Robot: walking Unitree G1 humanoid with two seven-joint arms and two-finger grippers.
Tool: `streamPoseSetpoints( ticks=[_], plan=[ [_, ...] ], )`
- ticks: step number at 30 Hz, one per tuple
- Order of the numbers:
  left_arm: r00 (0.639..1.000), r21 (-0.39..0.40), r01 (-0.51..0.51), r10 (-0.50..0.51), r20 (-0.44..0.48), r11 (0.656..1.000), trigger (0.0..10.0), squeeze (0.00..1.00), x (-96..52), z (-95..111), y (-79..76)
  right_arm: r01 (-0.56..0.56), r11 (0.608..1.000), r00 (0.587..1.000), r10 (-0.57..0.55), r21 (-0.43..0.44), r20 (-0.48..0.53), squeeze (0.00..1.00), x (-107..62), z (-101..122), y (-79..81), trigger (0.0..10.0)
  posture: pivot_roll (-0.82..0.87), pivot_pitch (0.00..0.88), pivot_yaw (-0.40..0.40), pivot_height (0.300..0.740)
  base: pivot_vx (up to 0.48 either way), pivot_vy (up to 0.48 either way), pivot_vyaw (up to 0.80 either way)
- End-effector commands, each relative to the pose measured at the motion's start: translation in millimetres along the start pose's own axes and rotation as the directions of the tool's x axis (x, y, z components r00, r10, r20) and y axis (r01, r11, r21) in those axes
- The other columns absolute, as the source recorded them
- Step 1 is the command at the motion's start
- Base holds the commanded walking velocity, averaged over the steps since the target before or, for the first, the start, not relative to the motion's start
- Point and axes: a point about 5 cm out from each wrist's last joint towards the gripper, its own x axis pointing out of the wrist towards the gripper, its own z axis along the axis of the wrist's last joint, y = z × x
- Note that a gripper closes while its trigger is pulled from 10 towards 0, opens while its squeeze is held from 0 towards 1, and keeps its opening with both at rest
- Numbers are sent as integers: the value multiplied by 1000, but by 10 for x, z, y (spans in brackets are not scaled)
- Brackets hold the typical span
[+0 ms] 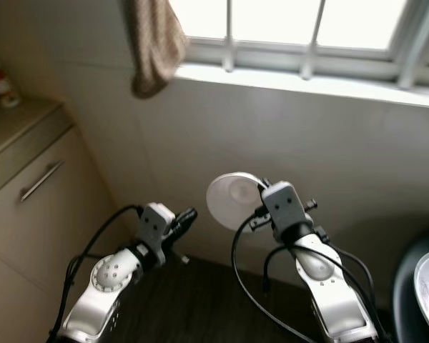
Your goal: Kitchen organization
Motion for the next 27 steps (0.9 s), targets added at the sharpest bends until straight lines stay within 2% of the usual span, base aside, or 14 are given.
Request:
streamPoseSetpoints(
  ticks=[1, 12, 27],
  plan=[
    [1000, 11, -1, 1, 10, 1000, 10000, 0, 5, 23, 8, -14, 1000, 1000, 15, -14, 22, 0, -6, 40, 16, 0, 99, 0, -65, 740, 0, 0, 800],
    [1000, 10, -5, 4, 17, 1000, 10000, 0, 5, 38, 10, 75, 997, 996, -74, -35, 41, 0, 21, 61, -97, 0, 100, 0, -67, 740, 0, 0, 800],
    [1000, 11, -2, 2, 17, 1000, 10000, 0, 8, 40, 12, 114, 992, 992, -111, -51, 56, 0, 38, 70, -100, 0, 103, 0, -66, 740, 0, 0, 800]
  ],
)
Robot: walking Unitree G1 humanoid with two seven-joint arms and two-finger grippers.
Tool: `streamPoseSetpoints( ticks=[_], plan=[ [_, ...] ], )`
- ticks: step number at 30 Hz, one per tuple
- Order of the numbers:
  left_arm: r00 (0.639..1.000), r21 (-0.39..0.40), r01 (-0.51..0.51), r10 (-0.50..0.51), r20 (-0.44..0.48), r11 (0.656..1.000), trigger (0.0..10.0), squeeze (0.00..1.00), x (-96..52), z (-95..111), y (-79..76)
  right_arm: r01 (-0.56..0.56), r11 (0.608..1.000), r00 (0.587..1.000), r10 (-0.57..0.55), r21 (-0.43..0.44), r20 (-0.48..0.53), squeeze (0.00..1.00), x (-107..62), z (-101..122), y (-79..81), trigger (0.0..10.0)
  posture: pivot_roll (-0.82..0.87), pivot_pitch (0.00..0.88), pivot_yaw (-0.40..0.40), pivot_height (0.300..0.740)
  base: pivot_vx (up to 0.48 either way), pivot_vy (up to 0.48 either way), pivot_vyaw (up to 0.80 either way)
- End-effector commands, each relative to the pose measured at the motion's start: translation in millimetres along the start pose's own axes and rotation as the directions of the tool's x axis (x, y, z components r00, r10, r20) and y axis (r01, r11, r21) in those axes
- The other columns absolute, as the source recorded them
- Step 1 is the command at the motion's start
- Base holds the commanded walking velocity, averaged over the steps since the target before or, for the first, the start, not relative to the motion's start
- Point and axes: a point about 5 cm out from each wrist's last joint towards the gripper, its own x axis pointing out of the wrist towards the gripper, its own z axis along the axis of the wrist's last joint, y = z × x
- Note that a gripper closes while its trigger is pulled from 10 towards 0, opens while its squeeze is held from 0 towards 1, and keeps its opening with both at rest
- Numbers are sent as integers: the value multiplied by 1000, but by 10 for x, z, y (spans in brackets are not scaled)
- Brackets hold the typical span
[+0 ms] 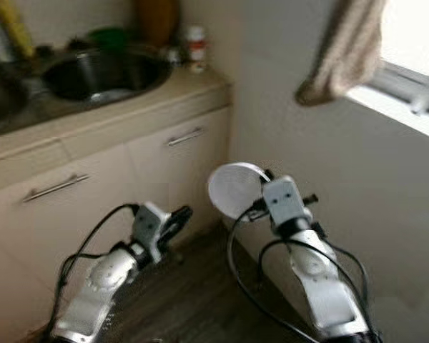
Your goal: Kitchen organization
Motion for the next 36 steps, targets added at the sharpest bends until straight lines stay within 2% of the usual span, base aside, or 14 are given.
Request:
streamPoseSetpoints(
  ticks=[1, 15, 16, 17, 18, 19, 28, 36],
  plan=[
    [999, -6, 26, -26, 23, 1000, 10000, 0, 44, 40, -85, 32, 999, 999, -32, -28, -8, 0, -29, -25, -80, 0, 103, 0, -66, 740, 0, 0, 800],
    [999, -3, 19, -19, 30, 1000, 10000, 0, 41, 47, -76, 95, 994, 995, -95, -51, -1, 0, 22, -14, -134, 0, 103, 0, -66, 740, 0, 0, 800],
    [999, -1, 17, -17, 32, 1000, 10000, 0, 41, 52, -73, 102, 994, 995, -102, -51, 4, 0, 34, -2, -149, 941, 106, 0, -67, 740, 0, 0, 800],
    [999, -1, 17, -17, 33, 1000, 10000, 0, 42, 53, -73, 107, 993, 994, -107, -56, 8, 0, 37, 5, -156, 3725, 106, 0, -67, 740, 0, 0, 800],
    [999, 0, 17, -17, 33, 1000, 10000, 0, 42, 53, -73, 111, 992, 994, -111, -60, 11, 0, 38, 9, -160, 3725, 106, 0, -67, 740, 0, 0, 800],
    [999, 0, 17, -17, 33, 1000, 10000, 0, 42, 53, -73, 146, 989, 989, -146, -13, 7, 0, 44, 7, -196, 10000, 106, 0, -67, 740, 0, 0, 0],
    [999, 6, 12, -12, 31, 1000, 10000, 0, 47, 56, -72, 186, 983, 982, -185, -12, 26, 0, 62, 48, -248, 10000, 106, 0, -65, 740, 0, 0, 0],
    [999, 15, 8, -9, 38, 1000, 10000, 0, 50, 63, -64, 215, 975, 976, -212, -49, 57, 0, 115, 129, -297, 10000, 107, 0, -64, 740, 331, 0, 163]
  ],
)
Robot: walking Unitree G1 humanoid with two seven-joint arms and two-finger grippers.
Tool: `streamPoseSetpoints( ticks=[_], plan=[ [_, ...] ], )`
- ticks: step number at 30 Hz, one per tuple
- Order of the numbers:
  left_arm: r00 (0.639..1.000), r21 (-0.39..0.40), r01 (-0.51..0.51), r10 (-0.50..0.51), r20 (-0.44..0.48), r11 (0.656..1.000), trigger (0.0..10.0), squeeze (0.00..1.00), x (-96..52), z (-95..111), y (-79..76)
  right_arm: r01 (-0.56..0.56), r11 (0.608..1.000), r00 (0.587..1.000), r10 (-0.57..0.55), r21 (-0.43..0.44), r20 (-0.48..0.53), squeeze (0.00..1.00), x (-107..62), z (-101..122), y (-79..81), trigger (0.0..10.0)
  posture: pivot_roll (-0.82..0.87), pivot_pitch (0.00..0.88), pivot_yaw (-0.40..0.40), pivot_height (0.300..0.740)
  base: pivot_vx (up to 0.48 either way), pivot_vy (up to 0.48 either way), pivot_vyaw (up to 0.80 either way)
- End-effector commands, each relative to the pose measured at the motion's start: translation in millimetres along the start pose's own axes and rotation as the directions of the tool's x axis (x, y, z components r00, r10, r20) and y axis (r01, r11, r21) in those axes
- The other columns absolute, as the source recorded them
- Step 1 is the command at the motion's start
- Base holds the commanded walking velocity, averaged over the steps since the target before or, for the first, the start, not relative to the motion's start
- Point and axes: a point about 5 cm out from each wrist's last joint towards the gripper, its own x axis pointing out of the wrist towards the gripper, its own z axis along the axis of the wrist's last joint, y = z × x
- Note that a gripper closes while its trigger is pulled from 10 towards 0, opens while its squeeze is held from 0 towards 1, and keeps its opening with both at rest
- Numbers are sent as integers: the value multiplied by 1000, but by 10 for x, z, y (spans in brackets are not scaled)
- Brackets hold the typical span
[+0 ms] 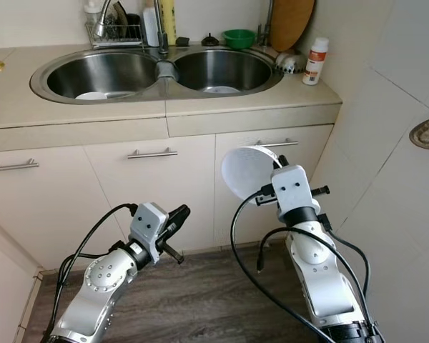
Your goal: Kitchen organization
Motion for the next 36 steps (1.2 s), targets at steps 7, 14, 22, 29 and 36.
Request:
streamPoseSetpoints(
  ticks=[7, 14, 22, 29, 36],
  plan=[
    [1000, 27, -5, 5, 6, 1000, 10000, 0, -2, 20, 35, 43, 999, 997, -43, -1, 64, 0, 80, 148, -42, 10000, 108, 0, -62, 740, 318, 0, 800],
    [1000, 30, -5, 5, 8, 1000, 10000, 0, -1, 21, 30, 80, 997, 994, -81, 18, 79, 0, 121, 183, -96, 10000, 108, 0, -62, 740, 264, 0, 0],
    [1000, 34, -9, 8, 14, 999, 10000, 0, -4, 27, 29, 123, 992, 988, -125, 29, 91, 0, 159, 217, -164, 10000, 112, 0, -65, 740, 30, 0, 0],
    [1000, 37, -11, 10, 18, 999, 10000, 0, -7, 35, 32, 134, 991, 986, -136, 23, 97, 0, 177, 231, -175, 10000, 113, 0, -65, 740, 0, 0, 0],
    [1000, 37, -13, 12, 23, 999, 10000, 0, -4, 44, 34, 140, 990, 985, -140, 5, 103, 0, 184, 241, -184, 10000, 113, 0, -66, 740, 0, 0, 59]
  ],
)
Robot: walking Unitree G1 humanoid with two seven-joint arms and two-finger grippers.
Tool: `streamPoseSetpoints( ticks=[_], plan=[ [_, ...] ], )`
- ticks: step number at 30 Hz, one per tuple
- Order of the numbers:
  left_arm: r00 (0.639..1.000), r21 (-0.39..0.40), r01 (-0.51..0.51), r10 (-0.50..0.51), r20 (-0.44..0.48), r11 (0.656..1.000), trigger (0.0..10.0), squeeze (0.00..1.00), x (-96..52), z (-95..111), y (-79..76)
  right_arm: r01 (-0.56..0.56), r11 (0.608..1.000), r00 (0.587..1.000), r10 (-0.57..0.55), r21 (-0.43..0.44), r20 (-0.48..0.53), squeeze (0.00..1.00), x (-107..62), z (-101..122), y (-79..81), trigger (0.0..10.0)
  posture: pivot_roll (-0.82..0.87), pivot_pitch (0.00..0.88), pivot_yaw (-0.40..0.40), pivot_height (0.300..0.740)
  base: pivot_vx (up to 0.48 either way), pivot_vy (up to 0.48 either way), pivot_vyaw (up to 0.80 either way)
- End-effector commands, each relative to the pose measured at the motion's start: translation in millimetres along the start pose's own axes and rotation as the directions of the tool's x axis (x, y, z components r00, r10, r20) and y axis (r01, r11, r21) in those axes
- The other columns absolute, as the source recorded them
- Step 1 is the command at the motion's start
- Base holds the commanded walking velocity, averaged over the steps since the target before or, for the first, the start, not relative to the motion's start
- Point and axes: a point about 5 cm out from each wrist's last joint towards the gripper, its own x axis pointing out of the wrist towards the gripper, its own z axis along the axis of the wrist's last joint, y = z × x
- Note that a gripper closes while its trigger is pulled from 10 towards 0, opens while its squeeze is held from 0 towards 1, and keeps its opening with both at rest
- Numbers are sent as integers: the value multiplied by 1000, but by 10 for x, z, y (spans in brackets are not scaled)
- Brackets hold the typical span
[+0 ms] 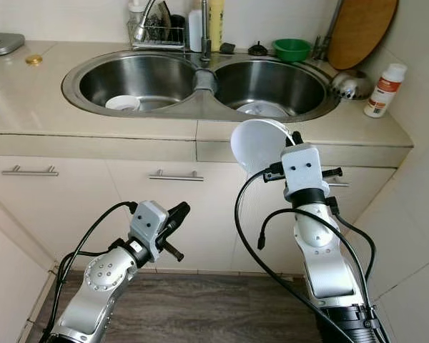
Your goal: Kitchen organization
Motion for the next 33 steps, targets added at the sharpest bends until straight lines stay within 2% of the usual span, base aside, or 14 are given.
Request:
streamPoseSetpoints(
  ticks=[1, 7, 11, 33],
  plan=[
    [1000, 13, -1, 1, 14, 1000, 10000, 0, 6, 33, 1, 22, 1000, 1000, -22, -10, 21, 0, 33, 41, -37, 10000, 113, 0, -66, 740, 0, 0, 413],
    [1000, 14, -2, 1, 16, 1000, 10000, 0, 11, 37, 7, 24, 1000, 999, -24, -10, 21, 0, 40, 43, -35, 10000, 113, 0, -64, 740, 0, 0, 506],
    [1000, 17, -1, 1, 17, 1000, 10000, 0, 16, 39, 9, 34, 999, 999, -35, 17, 17, 0, 37, 34, -37, 10000, 114, 0, -63, 740, 0, 0, 0],
    [1000, 29, -2, 1, 24, 1000, 10000, 0, 16, 48, 24, 60, 998, 998, -61, 20, 24, 0, 40, 34, -55, 10000, 116, 0, -59, 740, 278, 0, 0]
  ],
)
